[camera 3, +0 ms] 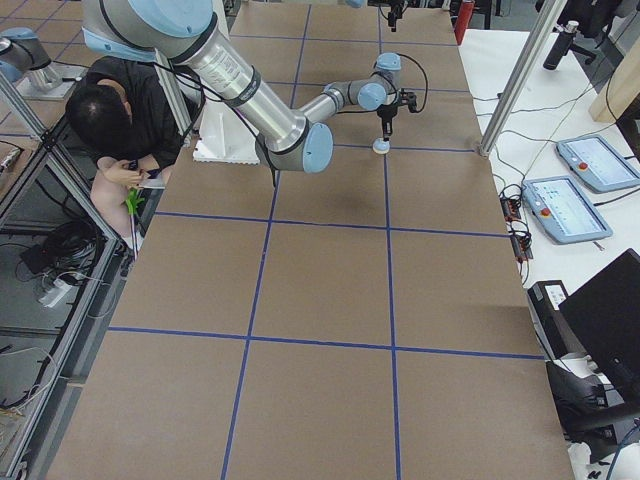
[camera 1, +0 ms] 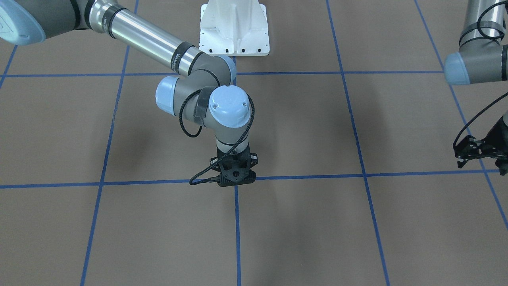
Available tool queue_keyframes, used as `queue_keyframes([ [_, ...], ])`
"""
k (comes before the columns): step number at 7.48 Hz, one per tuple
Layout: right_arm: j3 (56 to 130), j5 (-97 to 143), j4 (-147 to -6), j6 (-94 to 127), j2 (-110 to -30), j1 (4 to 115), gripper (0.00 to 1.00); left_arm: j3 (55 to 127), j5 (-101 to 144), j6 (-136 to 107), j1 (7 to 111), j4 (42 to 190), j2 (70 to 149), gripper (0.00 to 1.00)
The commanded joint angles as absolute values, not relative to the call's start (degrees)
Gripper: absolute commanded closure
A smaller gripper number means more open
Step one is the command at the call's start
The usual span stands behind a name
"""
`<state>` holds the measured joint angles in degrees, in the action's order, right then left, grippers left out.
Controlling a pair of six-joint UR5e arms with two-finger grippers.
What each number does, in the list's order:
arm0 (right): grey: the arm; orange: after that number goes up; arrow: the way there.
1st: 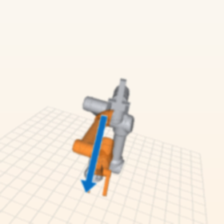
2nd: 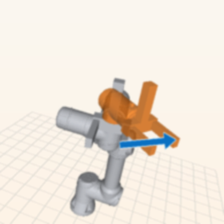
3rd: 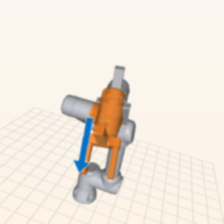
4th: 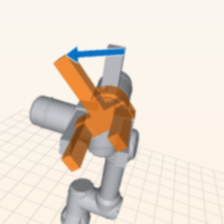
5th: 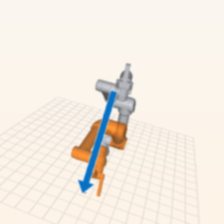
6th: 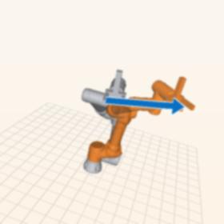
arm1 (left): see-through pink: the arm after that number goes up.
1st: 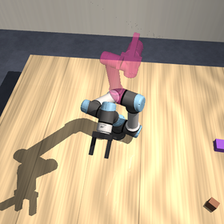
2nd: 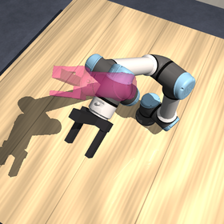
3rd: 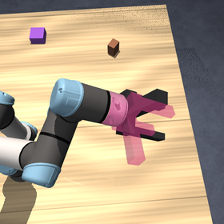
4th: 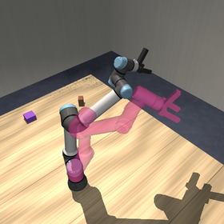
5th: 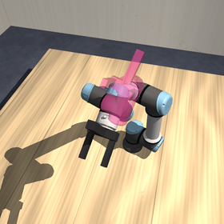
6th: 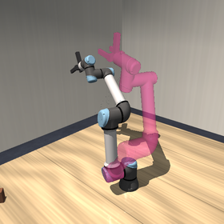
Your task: Place and press bell with both arms
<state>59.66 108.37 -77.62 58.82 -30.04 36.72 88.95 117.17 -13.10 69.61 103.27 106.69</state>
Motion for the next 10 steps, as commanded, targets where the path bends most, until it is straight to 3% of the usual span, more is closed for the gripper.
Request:
queue_keyframes([
  [1, 60.5, 108.6, -77.7, 58.9, -29.7, 37.5, 1.0, 88.9, 117.2, -13.1, 69.6, 103.3, 106.7, 0.0],
  [3, 67.7, 114.0, -82.4, 58.7, -31.0, 40.3, 1.0, 89.0, 117.4, -12.9, 70.1, 103.2, 106.6, 0.0],
  [5, 80.1, 114.9, -92.3, 57.6, -37.1, 43.7, 1.0, 89.1, 117.4, -9.3, 71.4, 102.6, 103.8, 0.0],
  [6, 86.7, 114.8, -94.3, 57.1, -42.5, 44.7, 0.81, 90.0, 117.4, -6.6, 72.8, 101.7, 102.0, 0.0],
  [7, 92.1, 114.3, -94.5, 54.2, -48.4, 46.0, 0.01, 92.0, 117.4, -5.7, 74.1, 100.4, 100.0, 0.0],
  [10, 98.8, 116.2, -101.3, 29.6, -59.6, 57.0, 0.0, 97.5, 121.4, -2.9, 78.5, 98.8, 93.2, 0.0],
])
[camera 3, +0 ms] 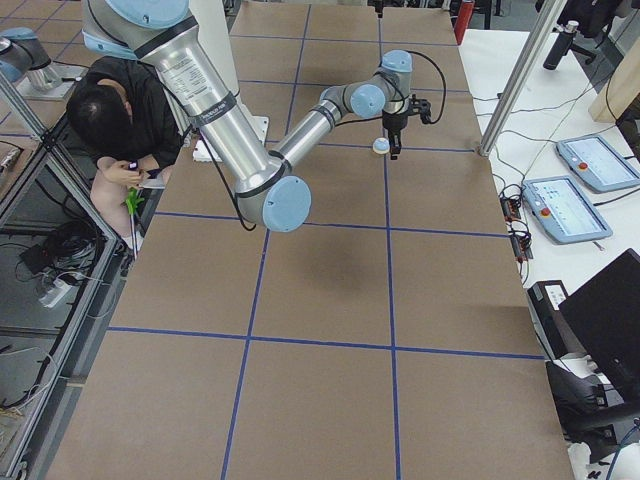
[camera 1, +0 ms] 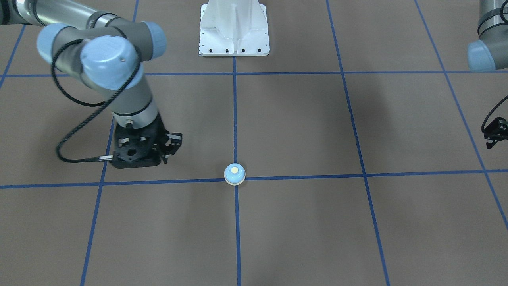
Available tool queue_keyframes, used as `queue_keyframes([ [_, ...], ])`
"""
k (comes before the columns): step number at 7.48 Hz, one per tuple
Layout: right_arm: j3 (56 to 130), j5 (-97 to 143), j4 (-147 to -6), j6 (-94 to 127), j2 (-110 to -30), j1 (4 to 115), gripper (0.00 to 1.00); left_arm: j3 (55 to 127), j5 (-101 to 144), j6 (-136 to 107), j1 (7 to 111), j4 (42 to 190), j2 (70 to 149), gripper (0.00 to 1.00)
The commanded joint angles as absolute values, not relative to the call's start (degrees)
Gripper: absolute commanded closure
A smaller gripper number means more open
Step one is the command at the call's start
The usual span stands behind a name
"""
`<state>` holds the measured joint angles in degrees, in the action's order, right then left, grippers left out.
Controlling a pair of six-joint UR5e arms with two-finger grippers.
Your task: Place and press bell with both arms
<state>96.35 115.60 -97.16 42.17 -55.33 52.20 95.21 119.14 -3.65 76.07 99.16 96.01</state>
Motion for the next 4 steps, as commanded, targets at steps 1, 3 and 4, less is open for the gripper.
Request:
queue_keyframes([
  [1, 98.8, 118.4, -103.4, 22.7, -62.5, 60.8, 0.0, 98.5, 123.7, -0.1, 80.5, 97.5, 91.3, 0.0],
  [3, 98.6, 127.9, -103.8, 9.1, -69.1, 70.9, 0.0, 98.5, 125.2, 10.7, 86.6, 89.1, 91.3, 0.0],
  [4, 99.3, 132.1, -103.5, 4.9, -74.1, 75.8, 0.0, 98.0, 125.2, 14.6, 89.5, 86.9, 91.3, 0.0],
])
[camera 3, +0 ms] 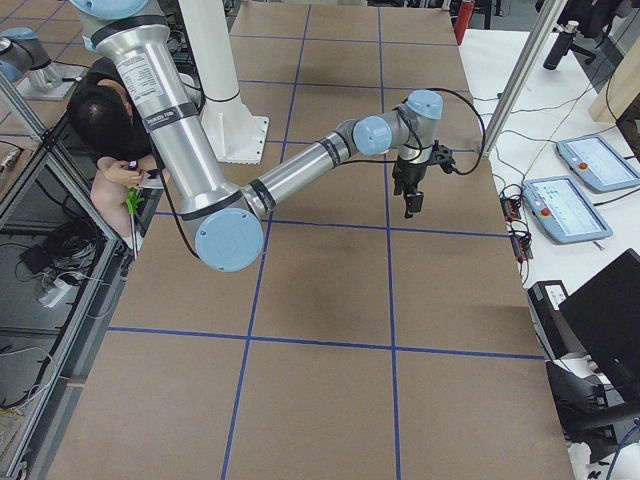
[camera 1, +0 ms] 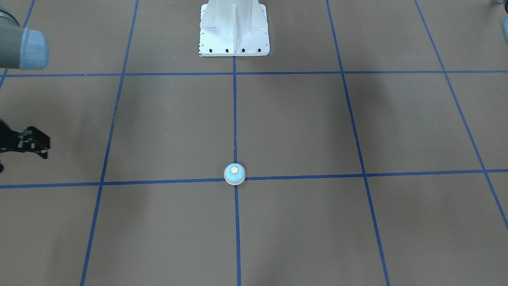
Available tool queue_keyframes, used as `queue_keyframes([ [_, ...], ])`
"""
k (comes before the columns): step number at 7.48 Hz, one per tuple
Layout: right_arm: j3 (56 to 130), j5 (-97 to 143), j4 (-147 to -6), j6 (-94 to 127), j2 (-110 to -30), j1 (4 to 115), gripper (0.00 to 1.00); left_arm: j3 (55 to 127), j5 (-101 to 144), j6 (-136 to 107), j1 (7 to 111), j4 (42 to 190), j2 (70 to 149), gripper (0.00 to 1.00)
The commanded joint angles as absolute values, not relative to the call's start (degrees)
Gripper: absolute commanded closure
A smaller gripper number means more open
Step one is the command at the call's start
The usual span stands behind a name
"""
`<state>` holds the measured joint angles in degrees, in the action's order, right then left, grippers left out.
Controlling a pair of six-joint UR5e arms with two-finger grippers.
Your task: Place and press bell with both arms
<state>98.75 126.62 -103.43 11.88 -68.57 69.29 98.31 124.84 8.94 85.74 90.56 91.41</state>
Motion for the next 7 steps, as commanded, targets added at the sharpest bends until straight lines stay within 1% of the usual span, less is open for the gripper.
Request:
queue_keyframes([
  [1, 99.2, 133.9, -103.7, -1.3, -77.7, 79.4, 0.0, 98.0, 125.3, 15.2, 90.9, 85.6, 91.2, 0.0],
  [3, 99.2, 134.0, -103.3, -4.8, -84.6, 83.9, 0.0, 97.1, 125.3, 15.1, 90.9, 85.5, 90.4, 0.0],
  [4, 100.1, 134.0, -103.3, -4.8, -85.7, 85.1, 0.0, 97.3, 125.4, 15.1, 90.9, 86.0, 89.7, 0.0],
  [5, 99.4, 133.1, -103.3, -4.1, -85.5, 85.1, 0.0, 97.6, 125.4, 14.9, 90.9, 85.7, 89.6, 0.0],
  [6, 97.9, 133.0, -103.3, -4.6, -86.6, 85.1, 0.0, 97.0, 125.3, 14.6, 91.0, 86.4, 87.1, 0.0],
  [7, 97.7, 134.0, -102.7, -4.3, -87.9, 87.8, 0.0, 97.1, 125.4, 13.8, 92.3, 86.8, 86.7, 0.0],
])
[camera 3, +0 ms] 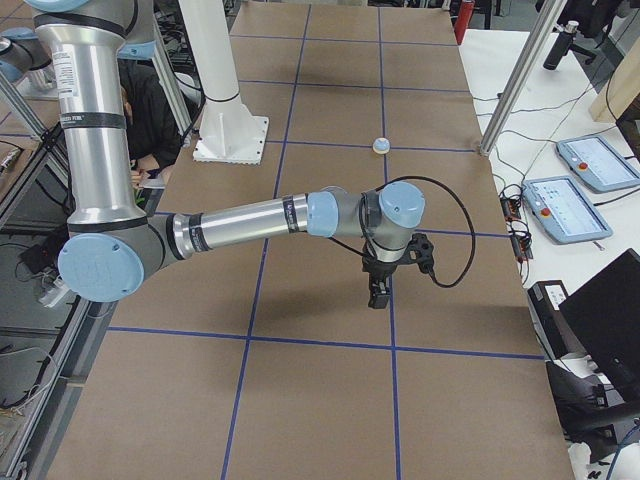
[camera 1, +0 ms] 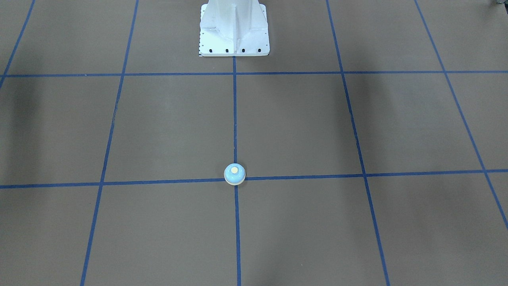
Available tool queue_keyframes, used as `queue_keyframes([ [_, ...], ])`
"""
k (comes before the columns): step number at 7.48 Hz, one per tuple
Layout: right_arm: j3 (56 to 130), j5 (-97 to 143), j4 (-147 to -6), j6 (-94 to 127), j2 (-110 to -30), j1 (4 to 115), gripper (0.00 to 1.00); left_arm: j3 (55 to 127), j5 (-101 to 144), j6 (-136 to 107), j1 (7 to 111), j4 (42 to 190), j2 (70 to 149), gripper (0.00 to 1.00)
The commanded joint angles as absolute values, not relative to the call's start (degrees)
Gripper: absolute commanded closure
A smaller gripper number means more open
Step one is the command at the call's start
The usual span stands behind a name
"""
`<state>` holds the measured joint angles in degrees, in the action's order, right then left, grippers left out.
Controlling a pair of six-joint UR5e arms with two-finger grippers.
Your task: Place and press bell with both arms
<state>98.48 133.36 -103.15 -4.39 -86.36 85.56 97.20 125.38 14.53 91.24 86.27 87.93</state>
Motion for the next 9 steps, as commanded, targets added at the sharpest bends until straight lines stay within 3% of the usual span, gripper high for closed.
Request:
queue_keyframes([
  [1, 97.7, 134.0, -100.7, -4.6, -90.3, 87.9, 0.0, 97.1, 125.4, 13.3, 93.2, 86.8, 86.7, 0.0],
  [9, 98.4, 135.4, -97.6, -3.9, -91.1, 88.1, 0.0, 97.7, 126.2, 10.5, 92.7, 86.9, 86.2, 0.0],
])
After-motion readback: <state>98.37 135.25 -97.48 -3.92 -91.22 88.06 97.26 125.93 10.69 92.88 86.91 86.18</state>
